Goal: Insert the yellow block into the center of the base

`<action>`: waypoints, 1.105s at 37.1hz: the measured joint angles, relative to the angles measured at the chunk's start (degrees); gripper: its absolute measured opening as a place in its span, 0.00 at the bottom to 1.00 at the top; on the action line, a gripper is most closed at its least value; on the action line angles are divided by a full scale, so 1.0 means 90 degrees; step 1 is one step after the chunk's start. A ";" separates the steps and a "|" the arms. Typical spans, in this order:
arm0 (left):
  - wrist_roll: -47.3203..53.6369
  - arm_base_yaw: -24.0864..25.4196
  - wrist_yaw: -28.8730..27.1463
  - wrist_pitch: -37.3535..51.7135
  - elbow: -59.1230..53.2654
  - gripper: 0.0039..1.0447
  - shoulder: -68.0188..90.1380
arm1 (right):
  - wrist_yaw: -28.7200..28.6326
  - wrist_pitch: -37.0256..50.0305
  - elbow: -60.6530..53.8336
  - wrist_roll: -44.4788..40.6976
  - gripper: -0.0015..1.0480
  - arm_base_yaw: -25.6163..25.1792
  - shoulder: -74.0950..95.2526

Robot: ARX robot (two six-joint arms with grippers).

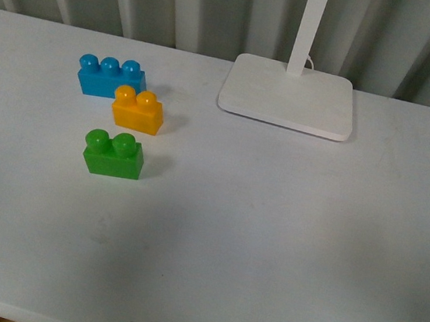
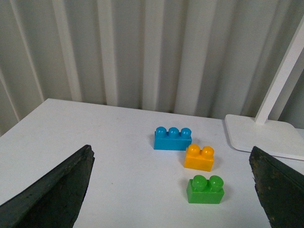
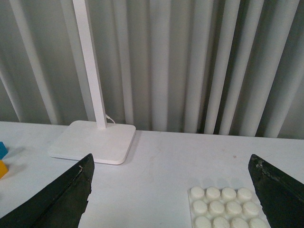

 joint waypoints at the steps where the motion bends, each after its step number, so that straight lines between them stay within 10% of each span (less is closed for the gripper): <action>1: 0.0002 0.0000 0.0000 0.0000 0.0000 0.94 0.0000 | 0.0000 0.0000 0.0000 -0.0002 0.91 0.0000 0.0000; 35: 0.0000 0.0000 -0.0002 0.0000 0.0000 0.94 0.0000 | -0.0007 -0.0019 0.0002 0.0029 0.91 0.0000 0.0015; 41: 0.0002 0.0000 0.0010 0.0000 0.0000 0.94 0.0000 | -0.0840 -0.2946 0.1688 0.1268 0.91 -0.0962 0.2805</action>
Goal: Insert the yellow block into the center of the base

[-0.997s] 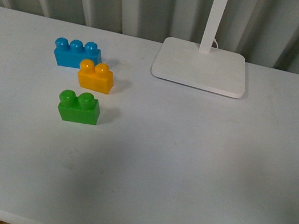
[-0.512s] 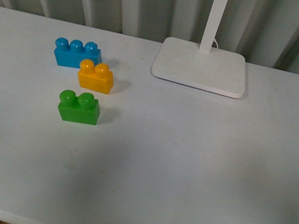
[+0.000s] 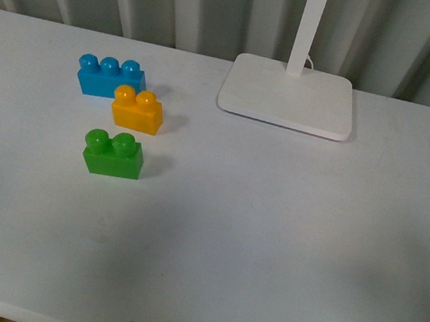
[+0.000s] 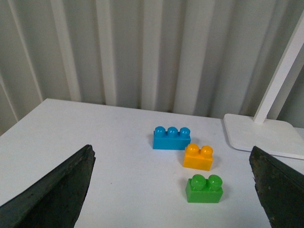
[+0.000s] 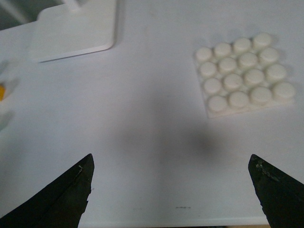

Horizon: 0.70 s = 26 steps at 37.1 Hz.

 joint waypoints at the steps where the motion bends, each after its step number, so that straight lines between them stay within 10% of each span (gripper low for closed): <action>1: 0.0000 0.0000 -0.0005 0.0000 0.0000 0.94 0.0000 | -0.0192 0.0204 0.0151 -0.0002 0.91 -0.0364 0.0474; 8: 0.0000 0.0000 -0.0007 0.0000 0.0000 0.94 0.0000 | -0.1110 0.2705 0.1486 -0.0738 0.91 -0.2035 0.4095; 26: 0.0000 0.0000 -0.0010 0.0000 0.0000 0.94 0.0000 | -0.0763 0.3827 0.3602 -0.2429 0.91 -0.2008 0.9644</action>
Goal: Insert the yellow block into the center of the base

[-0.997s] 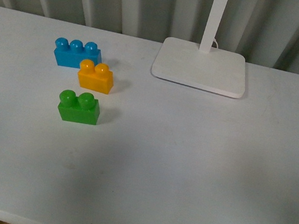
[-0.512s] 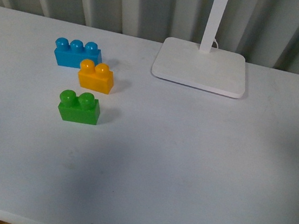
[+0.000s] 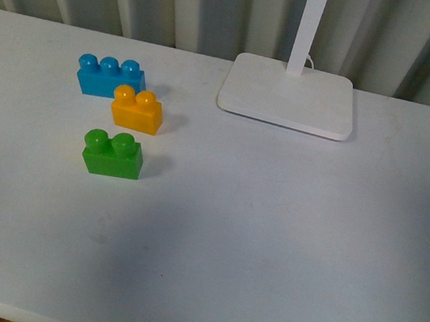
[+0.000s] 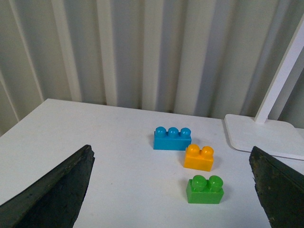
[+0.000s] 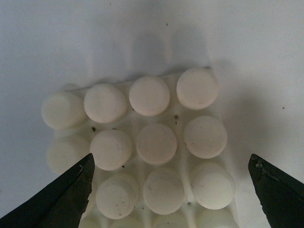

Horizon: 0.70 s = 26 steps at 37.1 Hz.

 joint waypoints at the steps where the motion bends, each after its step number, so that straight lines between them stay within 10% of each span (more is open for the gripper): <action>1: 0.0000 0.0000 0.0000 0.0000 0.0000 0.94 0.0000 | 0.0024 0.0000 0.0010 -0.0073 0.91 0.0015 0.0058; 26: 0.0000 0.0000 0.0000 0.0000 0.0000 0.94 0.0000 | 0.0452 -0.0019 0.0136 -0.0170 0.92 0.0704 0.0641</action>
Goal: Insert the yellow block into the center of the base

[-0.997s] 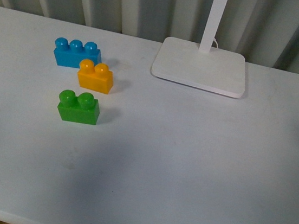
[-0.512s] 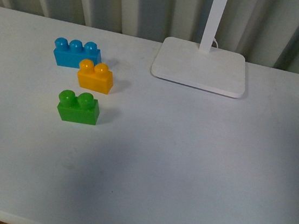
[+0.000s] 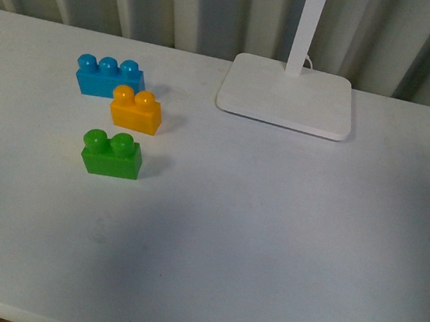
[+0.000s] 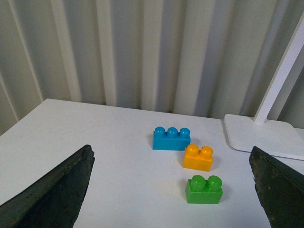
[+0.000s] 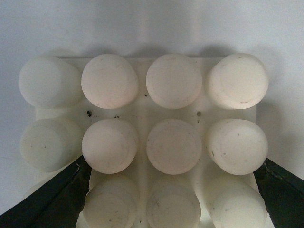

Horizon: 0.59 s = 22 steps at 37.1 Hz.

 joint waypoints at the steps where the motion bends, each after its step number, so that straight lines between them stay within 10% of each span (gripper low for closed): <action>1: 0.0000 0.0000 0.0000 0.0000 0.0000 0.94 0.0000 | 0.0015 0.0010 -0.0024 0.0053 0.92 0.0080 -0.0012; 22: 0.0000 0.0000 0.0002 0.0000 0.0000 0.94 0.0000 | 0.0760 -0.0017 0.0393 0.1948 0.92 0.3252 0.0209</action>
